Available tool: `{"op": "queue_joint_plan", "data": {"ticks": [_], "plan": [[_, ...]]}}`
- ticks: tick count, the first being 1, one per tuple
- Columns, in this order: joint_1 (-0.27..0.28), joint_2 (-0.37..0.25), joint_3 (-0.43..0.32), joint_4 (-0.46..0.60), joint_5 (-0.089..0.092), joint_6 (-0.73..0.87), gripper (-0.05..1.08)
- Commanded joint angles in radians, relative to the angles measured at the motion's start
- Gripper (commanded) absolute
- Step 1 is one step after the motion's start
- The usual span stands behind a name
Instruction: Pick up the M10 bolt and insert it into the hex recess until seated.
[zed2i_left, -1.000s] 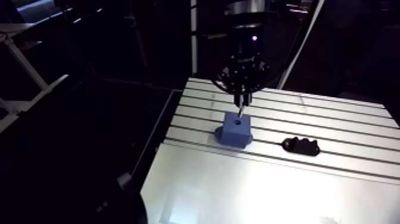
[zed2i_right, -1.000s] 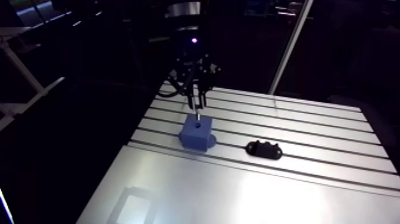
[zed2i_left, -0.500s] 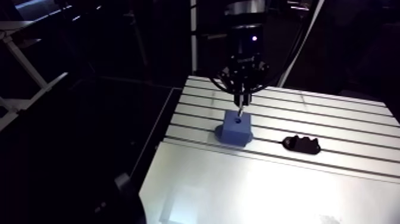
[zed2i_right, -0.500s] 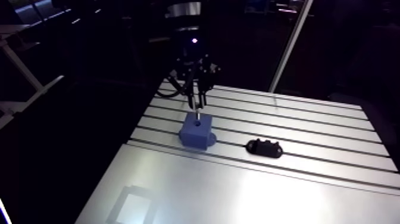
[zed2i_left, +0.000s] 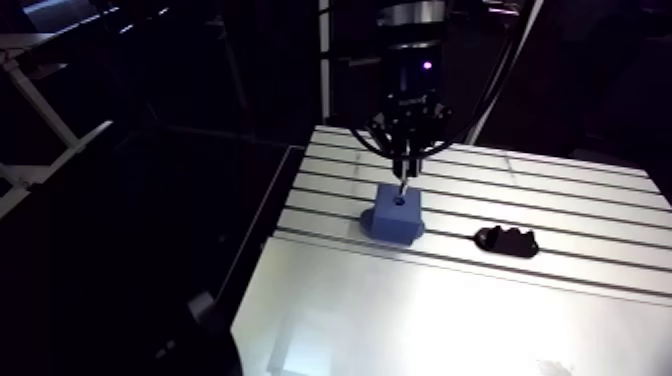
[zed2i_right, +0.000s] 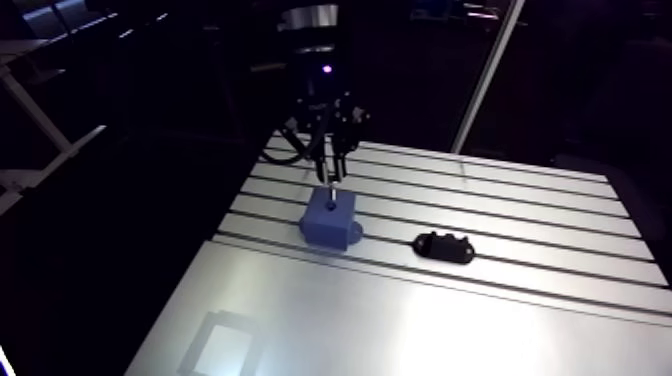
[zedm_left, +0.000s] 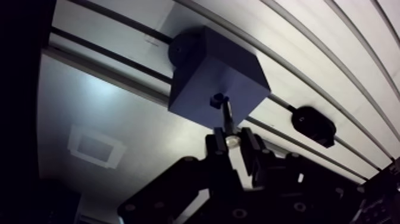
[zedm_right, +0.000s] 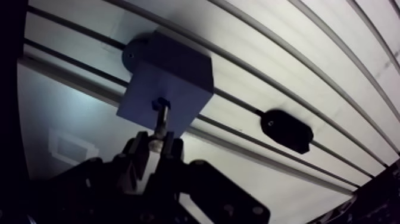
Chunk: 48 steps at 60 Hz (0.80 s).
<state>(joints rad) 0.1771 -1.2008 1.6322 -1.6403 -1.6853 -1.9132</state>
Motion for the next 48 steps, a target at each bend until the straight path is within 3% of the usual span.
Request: {"op": "queue_joint_plan", "data": {"ticks": [1, 48], "plan": [[0.001, 0.002, 0.004, 0.000, -0.001, 0.000, 1.08], [0.004, 0.004, 0.019, 0.000, -0.001, 0.001, 1.08]]}}
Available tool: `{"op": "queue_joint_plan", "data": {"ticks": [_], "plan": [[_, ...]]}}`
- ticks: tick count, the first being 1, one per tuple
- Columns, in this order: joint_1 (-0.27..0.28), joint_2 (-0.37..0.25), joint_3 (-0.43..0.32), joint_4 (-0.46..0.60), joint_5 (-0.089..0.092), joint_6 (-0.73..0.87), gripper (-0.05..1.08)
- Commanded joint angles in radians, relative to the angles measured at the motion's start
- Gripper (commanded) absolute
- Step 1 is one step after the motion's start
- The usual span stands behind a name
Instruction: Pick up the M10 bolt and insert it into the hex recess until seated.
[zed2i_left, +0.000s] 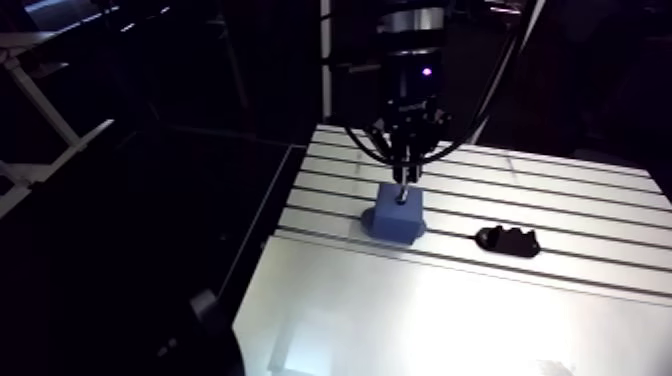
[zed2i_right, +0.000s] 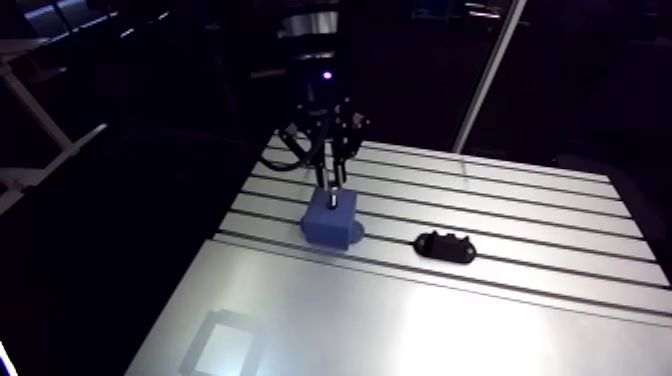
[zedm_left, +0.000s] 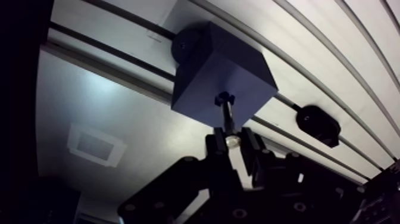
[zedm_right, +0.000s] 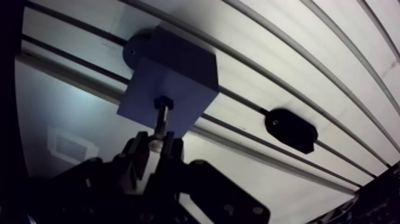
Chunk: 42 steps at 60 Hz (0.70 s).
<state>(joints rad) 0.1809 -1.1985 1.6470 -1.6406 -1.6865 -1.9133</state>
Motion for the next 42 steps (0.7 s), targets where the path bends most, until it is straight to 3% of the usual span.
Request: {"op": "queue_joint_plan", "data": {"ticks": [1, 42], "plan": [[0.000, 0.001, 0.004, 0.000, 0.000, 0.001, 1.08], [0.000, 0.007, 0.014, -0.032, 0.004, 0.000, 1.08]]}}
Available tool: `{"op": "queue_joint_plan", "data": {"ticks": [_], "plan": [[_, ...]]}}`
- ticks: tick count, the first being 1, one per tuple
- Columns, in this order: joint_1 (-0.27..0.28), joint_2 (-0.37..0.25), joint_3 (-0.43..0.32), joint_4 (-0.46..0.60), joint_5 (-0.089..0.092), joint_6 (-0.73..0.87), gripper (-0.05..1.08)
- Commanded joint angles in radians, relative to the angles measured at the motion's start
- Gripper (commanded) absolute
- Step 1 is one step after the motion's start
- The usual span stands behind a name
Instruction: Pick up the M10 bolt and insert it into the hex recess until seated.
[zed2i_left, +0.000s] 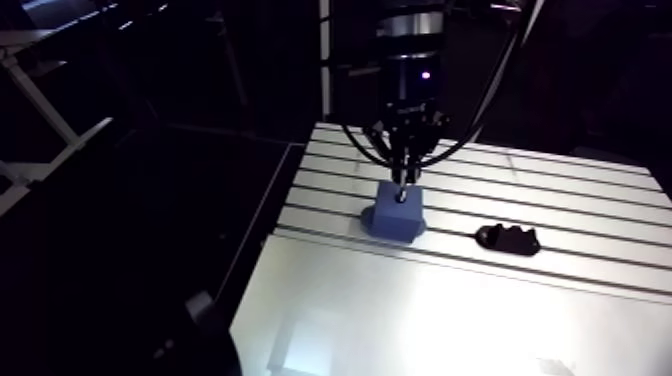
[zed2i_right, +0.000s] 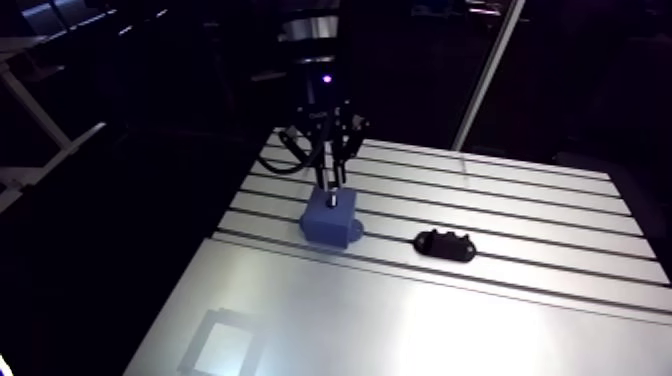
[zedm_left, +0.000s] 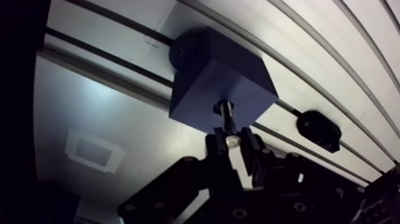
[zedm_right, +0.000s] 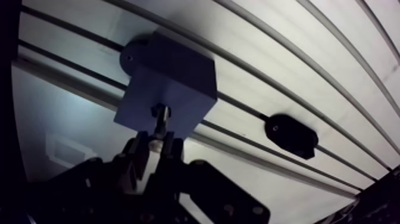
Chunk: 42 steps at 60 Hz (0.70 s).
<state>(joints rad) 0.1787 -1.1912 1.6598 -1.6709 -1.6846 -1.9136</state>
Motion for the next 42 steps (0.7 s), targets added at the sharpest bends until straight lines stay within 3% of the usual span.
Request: {"op": "queue_joint_plan", "data": {"ticks": [1, 42], "plan": [[0.002, 0.000, 0.001, -0.002, 0.002, 0.000, 1.08], [0.002, 0.002, 0.005, -0.002, 0.000, 0.000, 1.08]]}}
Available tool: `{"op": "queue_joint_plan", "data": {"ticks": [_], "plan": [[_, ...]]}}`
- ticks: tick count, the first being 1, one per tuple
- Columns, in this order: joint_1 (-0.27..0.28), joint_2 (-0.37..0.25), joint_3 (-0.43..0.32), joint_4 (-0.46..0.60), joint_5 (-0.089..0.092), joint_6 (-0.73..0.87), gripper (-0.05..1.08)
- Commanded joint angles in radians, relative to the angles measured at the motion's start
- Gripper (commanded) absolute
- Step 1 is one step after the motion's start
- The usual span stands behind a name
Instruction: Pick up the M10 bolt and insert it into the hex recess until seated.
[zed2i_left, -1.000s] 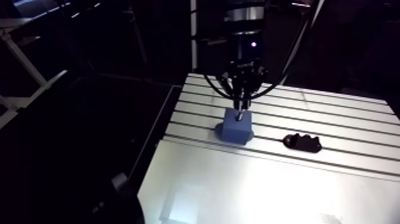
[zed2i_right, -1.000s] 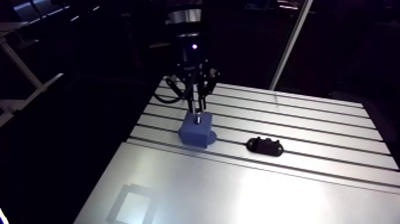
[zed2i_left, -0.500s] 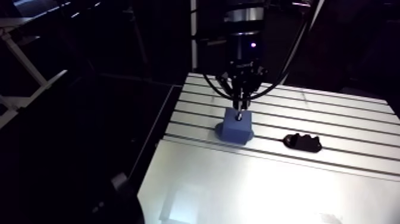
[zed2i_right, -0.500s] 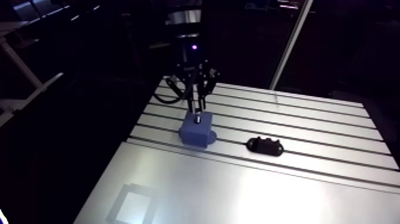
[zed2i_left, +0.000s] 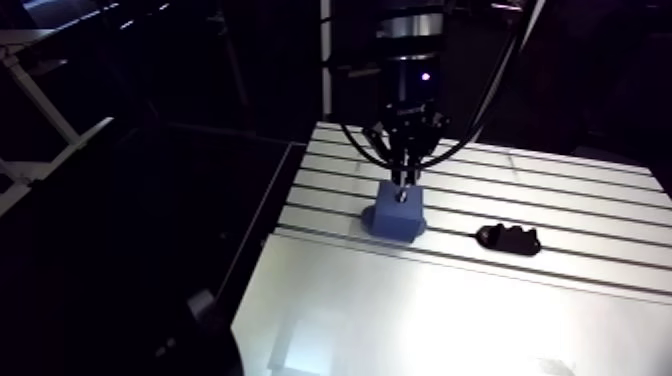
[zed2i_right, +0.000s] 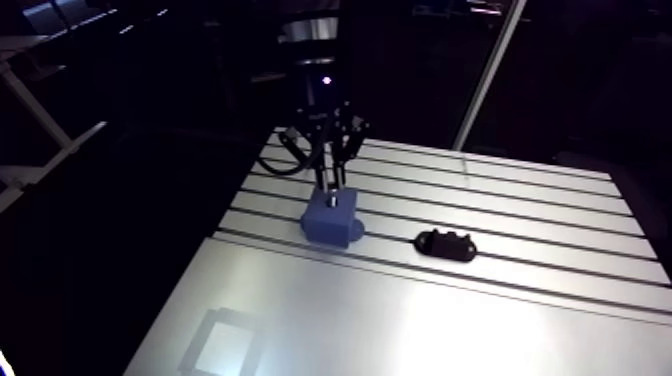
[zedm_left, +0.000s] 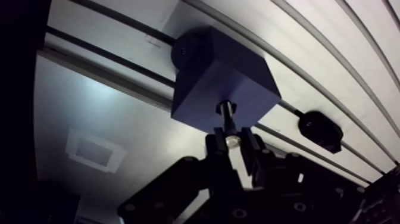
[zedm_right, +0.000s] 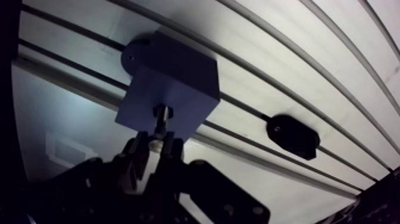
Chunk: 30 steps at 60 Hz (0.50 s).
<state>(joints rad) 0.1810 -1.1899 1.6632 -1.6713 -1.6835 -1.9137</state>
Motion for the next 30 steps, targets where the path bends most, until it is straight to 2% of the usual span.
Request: {"op": "queue_joint_plan", "data": {"ticks": [1, 30], "plan": [[0.000, 0.000, 0.002, -0.001, -0.002, 0.000, 1.08], [0.000, 0.004, 0.003, -0.005, -0.002, 0.000, 1.08]]}}
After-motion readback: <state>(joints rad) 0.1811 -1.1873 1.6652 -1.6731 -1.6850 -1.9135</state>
